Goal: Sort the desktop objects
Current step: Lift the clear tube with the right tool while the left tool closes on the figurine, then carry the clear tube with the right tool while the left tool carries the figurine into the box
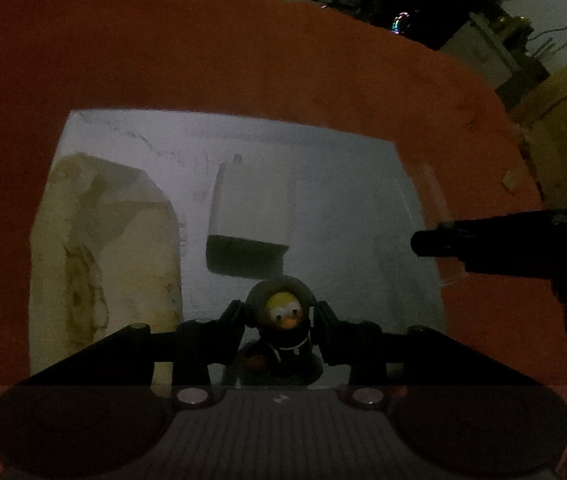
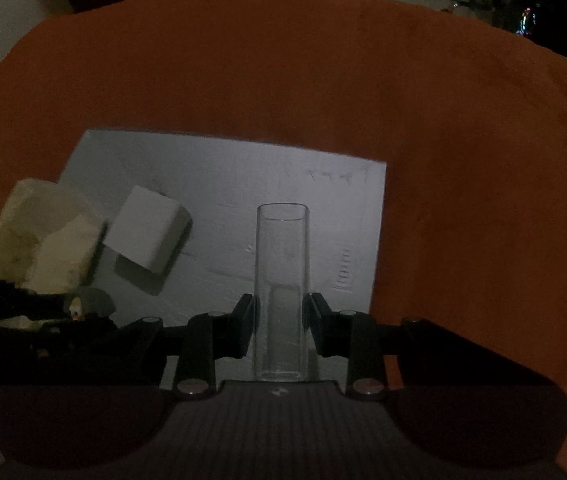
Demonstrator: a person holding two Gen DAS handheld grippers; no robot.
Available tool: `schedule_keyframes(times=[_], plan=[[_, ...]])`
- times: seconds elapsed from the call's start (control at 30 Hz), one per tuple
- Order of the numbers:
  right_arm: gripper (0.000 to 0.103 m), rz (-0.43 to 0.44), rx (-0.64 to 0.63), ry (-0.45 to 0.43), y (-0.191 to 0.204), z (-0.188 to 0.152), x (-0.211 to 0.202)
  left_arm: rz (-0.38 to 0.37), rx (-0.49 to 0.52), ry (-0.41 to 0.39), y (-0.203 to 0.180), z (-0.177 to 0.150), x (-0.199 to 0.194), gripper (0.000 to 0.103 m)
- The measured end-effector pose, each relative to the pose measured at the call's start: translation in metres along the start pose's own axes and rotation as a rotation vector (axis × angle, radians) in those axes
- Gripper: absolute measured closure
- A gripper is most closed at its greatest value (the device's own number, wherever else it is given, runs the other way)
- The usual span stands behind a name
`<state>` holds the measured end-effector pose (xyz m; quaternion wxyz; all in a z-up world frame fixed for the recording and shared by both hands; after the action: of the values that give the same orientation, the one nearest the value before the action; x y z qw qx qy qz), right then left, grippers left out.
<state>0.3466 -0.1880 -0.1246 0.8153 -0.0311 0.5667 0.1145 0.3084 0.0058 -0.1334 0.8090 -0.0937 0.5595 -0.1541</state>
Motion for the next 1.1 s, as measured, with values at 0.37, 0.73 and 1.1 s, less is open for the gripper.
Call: schedule_keyframes(times=[0.37,0.73,1.1], plan=[[0.071,-0.002,-0.09,-0.008,0.007,-0.032,-0.05,-0.057,0.024,-0.053,-0.002,-0.002,-0.04,0.072],[0.071,0.112,-0.136,-0.025,0.029,-0.074,-0.105,-0.124,0.073,-0.074,-0.009,-0.018,-0.087,0.072],[0.071,0.207,-0.195,-0.012,0.049,-0.139,-0.138,-0.203,0.202,-0.07,-0.029,-0.087,-0.144,0.072]])
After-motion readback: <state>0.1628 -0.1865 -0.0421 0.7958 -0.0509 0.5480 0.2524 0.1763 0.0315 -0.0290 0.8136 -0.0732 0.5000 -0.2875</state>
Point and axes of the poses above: each gripper's, at about its wrist camera, not at the fingertips, and x roughly the way its jaws point, y to its left, z to its top, the point moved 1 cm from there along x, roughly the way its jaws point, and after that the axes turned 1 degree about -z, right-handed, at the moved point
